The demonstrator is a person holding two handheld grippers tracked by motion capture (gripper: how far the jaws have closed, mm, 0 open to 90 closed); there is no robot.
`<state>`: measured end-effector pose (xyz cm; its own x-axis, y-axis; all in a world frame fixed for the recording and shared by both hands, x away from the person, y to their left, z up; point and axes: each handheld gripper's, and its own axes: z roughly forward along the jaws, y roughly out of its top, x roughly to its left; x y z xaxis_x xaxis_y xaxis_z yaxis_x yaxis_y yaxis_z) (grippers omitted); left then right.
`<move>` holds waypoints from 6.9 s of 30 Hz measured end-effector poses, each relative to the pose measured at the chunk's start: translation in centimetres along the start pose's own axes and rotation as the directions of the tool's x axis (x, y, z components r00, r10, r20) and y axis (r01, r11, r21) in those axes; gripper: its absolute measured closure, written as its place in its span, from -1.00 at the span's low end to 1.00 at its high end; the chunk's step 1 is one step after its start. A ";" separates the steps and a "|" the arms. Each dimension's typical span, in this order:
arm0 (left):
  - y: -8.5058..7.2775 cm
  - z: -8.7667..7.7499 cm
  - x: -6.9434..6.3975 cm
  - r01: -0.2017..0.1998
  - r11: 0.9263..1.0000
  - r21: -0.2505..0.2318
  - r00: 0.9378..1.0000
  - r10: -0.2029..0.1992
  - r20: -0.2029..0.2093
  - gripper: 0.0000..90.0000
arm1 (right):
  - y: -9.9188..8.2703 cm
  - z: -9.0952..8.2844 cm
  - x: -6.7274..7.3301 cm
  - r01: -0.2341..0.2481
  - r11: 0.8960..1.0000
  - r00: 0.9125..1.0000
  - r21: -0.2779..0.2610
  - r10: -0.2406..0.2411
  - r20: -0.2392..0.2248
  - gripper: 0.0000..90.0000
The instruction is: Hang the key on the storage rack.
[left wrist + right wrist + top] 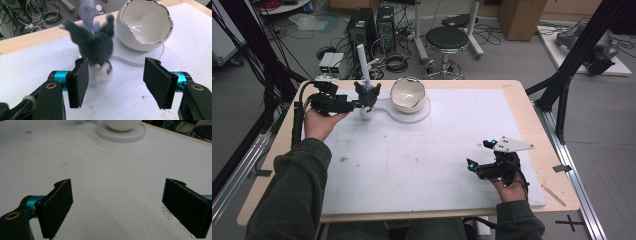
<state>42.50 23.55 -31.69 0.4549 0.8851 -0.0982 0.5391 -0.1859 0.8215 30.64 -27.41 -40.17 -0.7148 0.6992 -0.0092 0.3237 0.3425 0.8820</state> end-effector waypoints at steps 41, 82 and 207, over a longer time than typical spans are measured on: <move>-2.5 -2.7 -1.9 -0.057 0.996 -0.066 0.995 0.062 0.073 -0.19 | 0.1 0.0 0.1 -0.002 1.000 1.000 -0.011 0.002 0.010 -0.80; -6.4 -4.7 -3.1 -0.094 0.992 -0.088 0.989 0.103 0.104 -0.23 | 0.0 -0.4 0.3 -0.013 1.000 1.000 0.001 0.013 0.023 -0.80; -15.9 -9.0 -6.1 -0.182 0.979 -0.093 0.979 0.189 0.073 -0.48 | -0.2 0.4 0.3 -0.027 0.999 1.000 0.029 0.027 -0.001 -0.80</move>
<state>24.76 24.93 -39.12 0.5988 0.8007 0.0182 0.3793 -0.3036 0.8740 30.61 -26.98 -40.53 -0.7062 0.7078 0.0147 0.3607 0.3418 0.8678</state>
